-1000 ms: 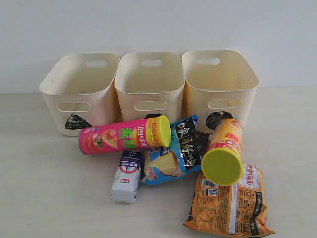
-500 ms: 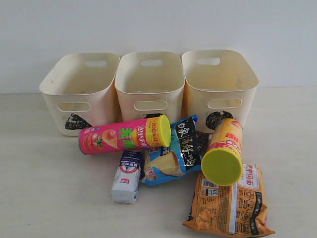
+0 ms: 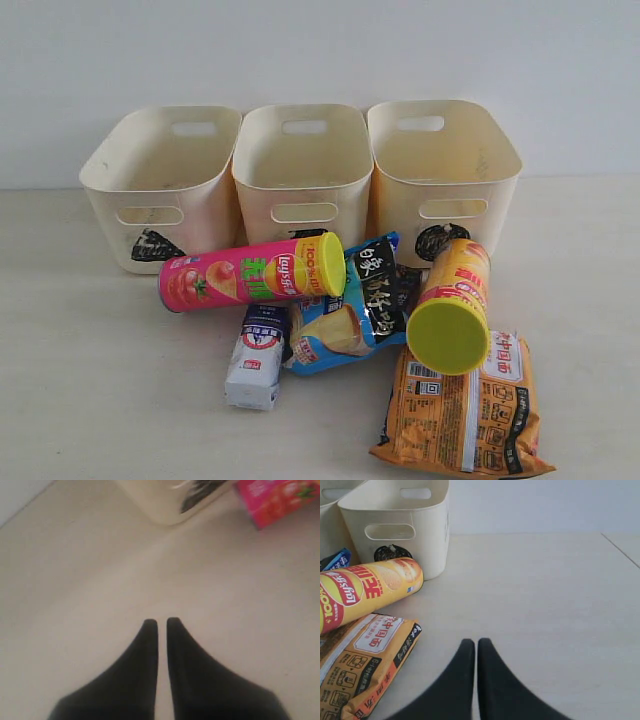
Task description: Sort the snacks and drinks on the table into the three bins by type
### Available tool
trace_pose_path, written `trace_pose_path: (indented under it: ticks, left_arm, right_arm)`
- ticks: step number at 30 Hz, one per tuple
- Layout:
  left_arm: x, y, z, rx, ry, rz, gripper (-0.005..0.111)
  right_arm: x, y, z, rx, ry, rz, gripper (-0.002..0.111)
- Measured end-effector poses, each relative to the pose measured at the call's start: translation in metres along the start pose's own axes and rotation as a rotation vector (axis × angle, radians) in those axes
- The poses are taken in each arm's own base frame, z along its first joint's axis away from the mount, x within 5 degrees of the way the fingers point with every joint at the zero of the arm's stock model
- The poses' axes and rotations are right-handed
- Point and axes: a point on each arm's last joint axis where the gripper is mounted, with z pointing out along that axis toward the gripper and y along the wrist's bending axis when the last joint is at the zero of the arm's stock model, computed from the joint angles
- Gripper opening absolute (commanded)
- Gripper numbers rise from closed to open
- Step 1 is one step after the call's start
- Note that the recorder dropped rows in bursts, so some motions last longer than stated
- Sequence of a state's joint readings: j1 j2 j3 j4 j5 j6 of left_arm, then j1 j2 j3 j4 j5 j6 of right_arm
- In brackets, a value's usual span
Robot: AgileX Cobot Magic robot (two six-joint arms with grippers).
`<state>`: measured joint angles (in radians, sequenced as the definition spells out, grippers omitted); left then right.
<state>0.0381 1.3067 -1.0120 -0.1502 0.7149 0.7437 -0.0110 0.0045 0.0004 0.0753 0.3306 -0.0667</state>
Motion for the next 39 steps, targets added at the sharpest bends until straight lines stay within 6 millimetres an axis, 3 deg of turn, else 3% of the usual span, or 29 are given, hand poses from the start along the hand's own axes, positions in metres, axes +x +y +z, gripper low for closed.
trace_pose_path:
  ticks: [9, 16, 19, 20, 22, 23, 31, 39]
  left_arm:
    - [-0.01, -0.031, 0.008, 0.351, -0.078, 0.278, 0.004]
    - [-0.032, -0.066, 0.014, 0.408, -0.169, 0.516, 0.007]
    - [-0.04, -0.081, 0.026, 0.424, -0.193, 0.613, 0.028]
    - [-0.042, -0.084, 0.031, 0.423, -0.196, 0.635, 0.053]
    - [-0.046, -0.09, 0.048, 0.416, -0.201, 0.684, 0.085]
    - [-0.049, -0.093, 0.058, 0.403, -0.217, 0.702, 0.088]
    - [-0.056, -0.108, 0.101, 0.401, -0.282, 0.744, 0.087]
    - [-0.072, -0.106, 0.14, 0.417, -0.263, 0.735, 0.087]
  right_arm:
    - [0.0, 0.0, 0.0, 0.0, 0.0, 0.0, 0.0]
    - [0.0, 0.0, 0.0, 0.0, 0.0, 0.0, 0.0]
    - [0.0, 0.0, 0.0, 0.0, 0.0, 0.0, 0.0]
    - [0.0, 0.0, 0.0, 0.0, 0.0, 0.0, 0.0]
    - [0.0, 0.0, 0.0, 0.0, 0.0, 0.0, 0.0]
    - [0.0, 0.0, 0.0, 0.0, 0.0, 0.0, 0.0]
    - [0.0, 0.0, 0.0, 0.0, 0.0, 0.0, 0.0]
    - [0.0, 0.0, 0.0, 0.0, 0.0, 0.0, 0.0]
